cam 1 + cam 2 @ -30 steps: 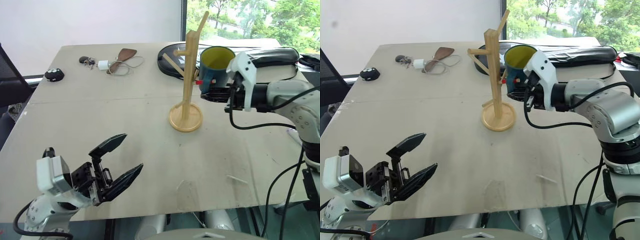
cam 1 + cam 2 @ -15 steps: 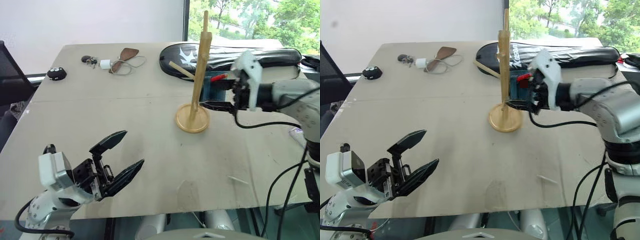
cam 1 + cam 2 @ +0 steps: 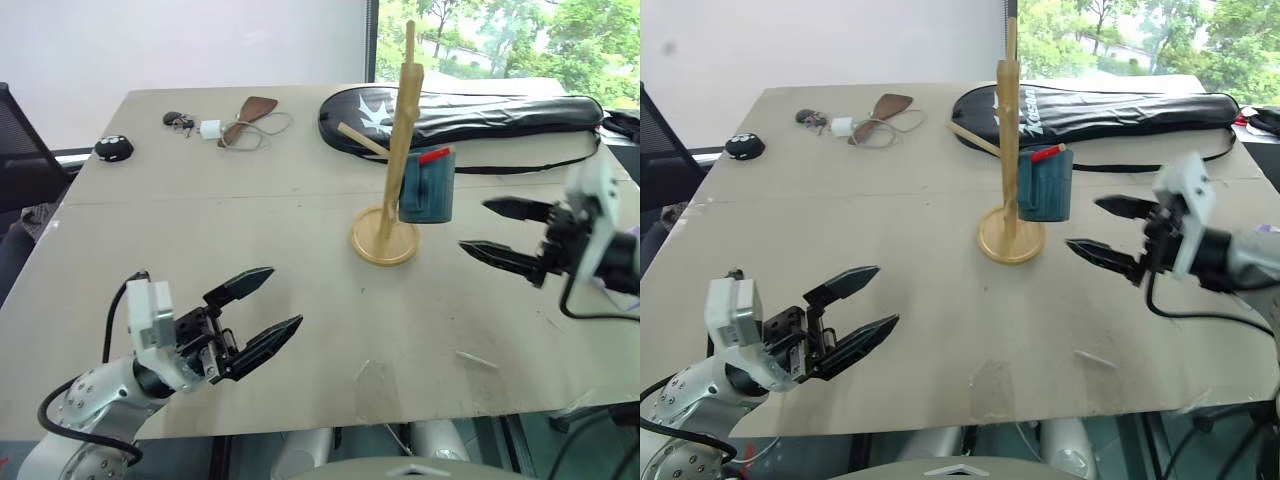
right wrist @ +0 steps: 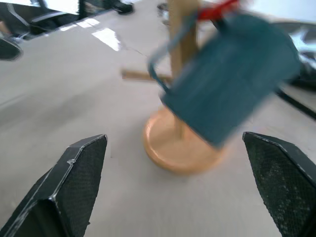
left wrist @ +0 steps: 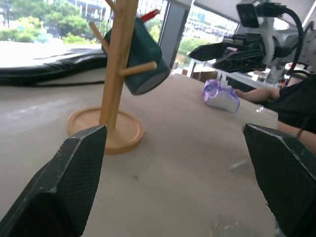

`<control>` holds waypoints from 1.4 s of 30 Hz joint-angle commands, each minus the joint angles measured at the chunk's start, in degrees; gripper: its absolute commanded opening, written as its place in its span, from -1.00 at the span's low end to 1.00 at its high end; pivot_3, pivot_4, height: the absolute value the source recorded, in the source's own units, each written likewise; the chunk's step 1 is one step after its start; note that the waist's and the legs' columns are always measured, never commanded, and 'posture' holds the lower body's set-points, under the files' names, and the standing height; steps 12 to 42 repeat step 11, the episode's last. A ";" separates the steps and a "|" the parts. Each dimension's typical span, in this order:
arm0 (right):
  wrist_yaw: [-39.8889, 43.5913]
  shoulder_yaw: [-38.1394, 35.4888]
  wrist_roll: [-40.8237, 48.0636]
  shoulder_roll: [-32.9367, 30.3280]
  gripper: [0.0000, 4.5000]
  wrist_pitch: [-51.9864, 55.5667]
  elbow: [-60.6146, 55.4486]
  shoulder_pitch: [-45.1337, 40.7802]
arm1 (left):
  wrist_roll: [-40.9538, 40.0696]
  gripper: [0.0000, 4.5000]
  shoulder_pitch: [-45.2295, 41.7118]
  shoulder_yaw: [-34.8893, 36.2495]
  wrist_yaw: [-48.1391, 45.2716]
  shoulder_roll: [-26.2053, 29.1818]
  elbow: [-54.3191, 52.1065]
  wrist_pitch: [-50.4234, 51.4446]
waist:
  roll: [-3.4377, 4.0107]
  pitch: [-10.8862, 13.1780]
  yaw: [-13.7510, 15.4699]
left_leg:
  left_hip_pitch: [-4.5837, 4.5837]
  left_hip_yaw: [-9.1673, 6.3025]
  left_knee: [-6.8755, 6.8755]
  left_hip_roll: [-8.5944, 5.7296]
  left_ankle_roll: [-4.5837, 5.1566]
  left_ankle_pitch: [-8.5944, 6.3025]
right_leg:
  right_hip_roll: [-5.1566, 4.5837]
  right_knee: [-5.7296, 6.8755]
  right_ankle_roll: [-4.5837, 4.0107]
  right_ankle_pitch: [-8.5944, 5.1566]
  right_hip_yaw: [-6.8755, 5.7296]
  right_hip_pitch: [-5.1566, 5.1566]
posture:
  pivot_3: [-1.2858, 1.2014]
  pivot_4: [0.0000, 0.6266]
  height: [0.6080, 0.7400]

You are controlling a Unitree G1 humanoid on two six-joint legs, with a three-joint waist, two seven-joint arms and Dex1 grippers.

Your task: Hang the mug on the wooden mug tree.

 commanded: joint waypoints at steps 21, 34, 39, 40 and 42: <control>7.77 -7.63 -10.54 3.48 0.98 -25.26 7.17 21.79 | 6.38 1.00 4.68 4.95 1.89 1.13 4.21 1.48 | 0.03 0.00 -0.28 | 0.61 -0.01 0.02 0.08 0.21 -0.13 | 0.09 0.02 -0.01 -0.01 -0.01 0.58 | 0.03 -0.52 1.00; 7.77 -7.63 -10.54 3.48 0.98 -25.26 7.17 21.79 | 6.38 1.00 4.68 4.95 1.89 1.13 4.21 1.48 | 0.03 0.00 -0.28 | 0.61 -0.01 0.02 0.08 0.21 -0.13 | 0.09 0.02 -0.01 -0.01 -0.01 0.58 | 0.03 -0.52 1.00; 7.77 -7.63 -10.54 3.48 0.98 -25.26 7.17 21.79 | 6.38 1.00 4.68 4.95 1.89 1.13 4.21 1.48 | 0.03 0.00 -0.28 | 0.61 -0.01 0.02 0.08 0.21 -0.13 | 0.09 0.02 -0.01 -0.01 -0.01 0.58 | 0.03 -0.52 1.00; 7.77 -7.63 -10.54 3.48 0.98 -25.26 7.17 21.79 | 6.38 1.00 4.68 4.95 1.89 1.13 4.21 1.48 | 0.03 0.00 -0.28 | 0.61 -0.01 0.02 0.08 0.21 -0.13 | 0.09 0.02 -0.01 -0.01 -0.01 0.58 | 0.03 -0.52 1.00; 7.77 -7.63 -10.54 3.48 0.98 -25.26 7.17 21.79 | 6.38 1.00 4.68 4.95 1.89 1.13 4.21 1.48 | 0.03 0.00 -0.28 | 0.61 -0.01 0.02 0.08 0.21 -0.13 | 0.09 0.02 -0.01 -0.01 -0.01 0.58 | 0.03 -0.52 1.00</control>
